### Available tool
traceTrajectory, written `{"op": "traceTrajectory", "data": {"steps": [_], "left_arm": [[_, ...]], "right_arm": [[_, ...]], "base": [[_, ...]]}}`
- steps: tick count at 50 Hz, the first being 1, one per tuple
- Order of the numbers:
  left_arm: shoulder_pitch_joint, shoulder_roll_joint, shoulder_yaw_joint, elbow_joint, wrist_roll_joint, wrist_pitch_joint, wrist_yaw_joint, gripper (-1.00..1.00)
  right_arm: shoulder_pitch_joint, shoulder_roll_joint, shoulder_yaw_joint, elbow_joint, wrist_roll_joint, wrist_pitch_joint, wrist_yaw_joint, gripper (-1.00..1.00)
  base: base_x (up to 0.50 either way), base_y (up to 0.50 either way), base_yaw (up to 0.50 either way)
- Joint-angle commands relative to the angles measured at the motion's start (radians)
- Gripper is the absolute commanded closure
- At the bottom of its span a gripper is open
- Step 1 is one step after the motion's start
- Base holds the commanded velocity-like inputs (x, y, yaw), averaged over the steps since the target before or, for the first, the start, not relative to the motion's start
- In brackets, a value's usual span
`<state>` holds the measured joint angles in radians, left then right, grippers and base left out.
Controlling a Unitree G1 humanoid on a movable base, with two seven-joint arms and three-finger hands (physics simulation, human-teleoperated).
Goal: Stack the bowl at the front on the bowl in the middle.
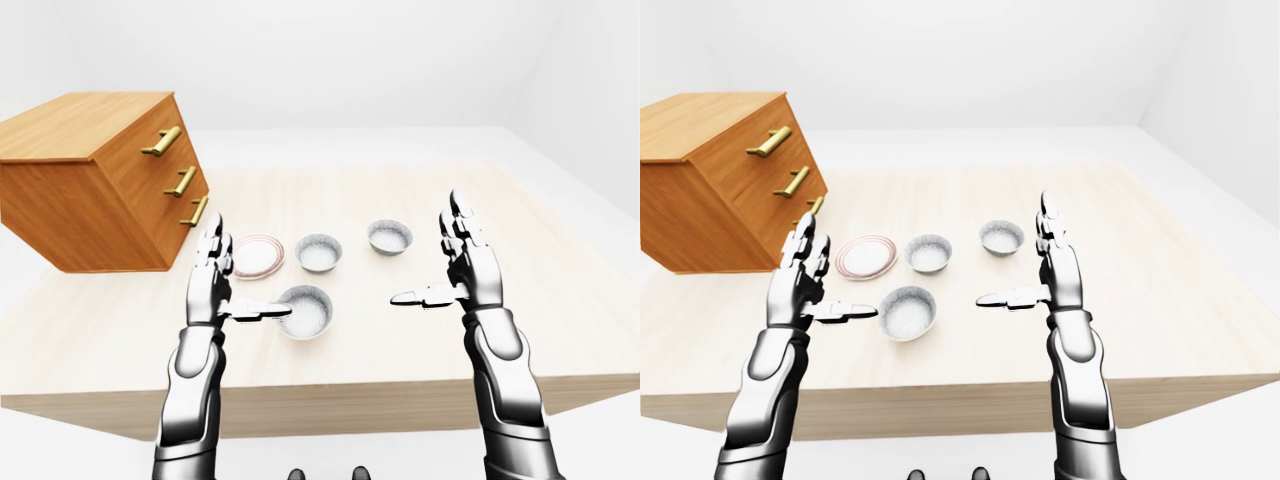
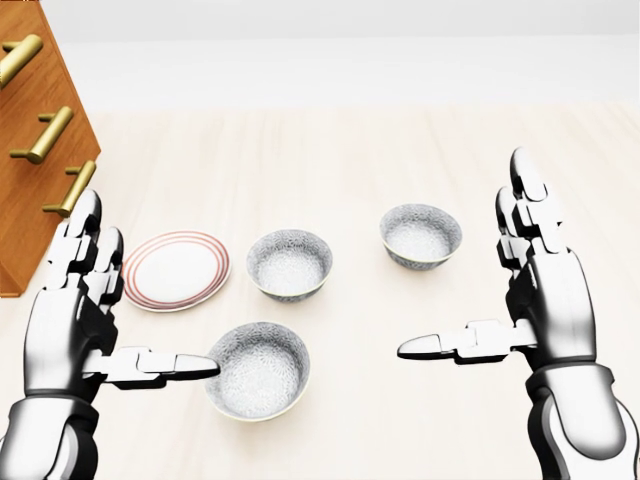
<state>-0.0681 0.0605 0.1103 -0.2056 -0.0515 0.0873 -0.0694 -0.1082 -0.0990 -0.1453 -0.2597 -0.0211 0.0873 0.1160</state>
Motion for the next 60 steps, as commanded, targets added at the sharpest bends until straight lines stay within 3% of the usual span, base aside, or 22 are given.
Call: {"op": "traceTrajectory", "data": {"steps": [1,34,37,40,42,43,46,51,55,57,60], "left_arm": [[0.002,0.002,0.007,-0.010,-0.003,0.000,-0.001,-1.00],[0.004,-0.004,-0.003,-0.013,0.006,0.000,0.014,-1.00],[0.002,-0.004,-0.002,-0.010,0.004,0.000,0.014,-1.00],[0.002,-0.004,-0.001,-0.010,0.000,0.000,0.013,-1.00],[0.006,-0.003,0.002,-0.019,-0.005,0.000,0.012,-1.00],[0.014,-0.003,0.003,-0.035,-0.008,0.000,0.010,-1.00],[0.028,-0.004,0.007,-0.061,-0.013,0.000,0.005,-1.00],[0.054,-0.003,0.023,-0.089,-0.026,0.000,-0.005,-1.00],[0.063,-0.003,0.034,-0.099,-0.034,0.000,-0.009,-1.00],[0.078,-0.005,0.041,-0.111,-0.042,0.000,-0.014,-1.00],[0.088,-0.005,0.050,-0.140,-0.052,0.000,-0.017,-1.00]], "right_arm": [[0.006,0.002,-0.002,-0.013,0.001,0.000,0.009,-1.00],[0.024,0.010,0.007,0.042,-0.026,0.000,-0.005,-1.00],[0.024,0.004,0.028,0.074,-0.096,-0.024,-0.016,-1.00],[-0.003,-0.010,0.044,0.149,-0.190,-0.088,-0.035,-1.00],[-0.047,-0.025,0.054,0.241,-0.275,-0.159,-0.070,-1.00],[-0.089,-0.043,0.065,0.320,-0.344,-0.175,-0.106,-1.00],[-0.210,-0.081,0.083,0.562,-0.498,-0.175,-0.208,-1.00],[-0.460,-0.136,0.154,1.027,-0.800,-0.175,-0.494,-1.00],[-0.549,-0.135,0.170,1.183,-0.866,-0.175,-0.560,-1.00],[-0.649,-0.127,0.212,1.352,-0.956,-0.175,-0.640,-1.00],[-0.694,-0.116,0.229,1.450,-1.001,-0.175,-0.640,-1.00]], "base": [[0.30,0.00,0.00],[0.27,0.00,0.00],[0.00,0.00,0.00],[0.00,0.00,0.00],[0.00,0.00,0.00],[0.00,0.00,0.00],[0.00,0.00,0.00],[0.00,0.00,0.00],[0.00,0.00,0.00],[0.00,0.00,0.00],[0.00,0.00,0.00]]}}
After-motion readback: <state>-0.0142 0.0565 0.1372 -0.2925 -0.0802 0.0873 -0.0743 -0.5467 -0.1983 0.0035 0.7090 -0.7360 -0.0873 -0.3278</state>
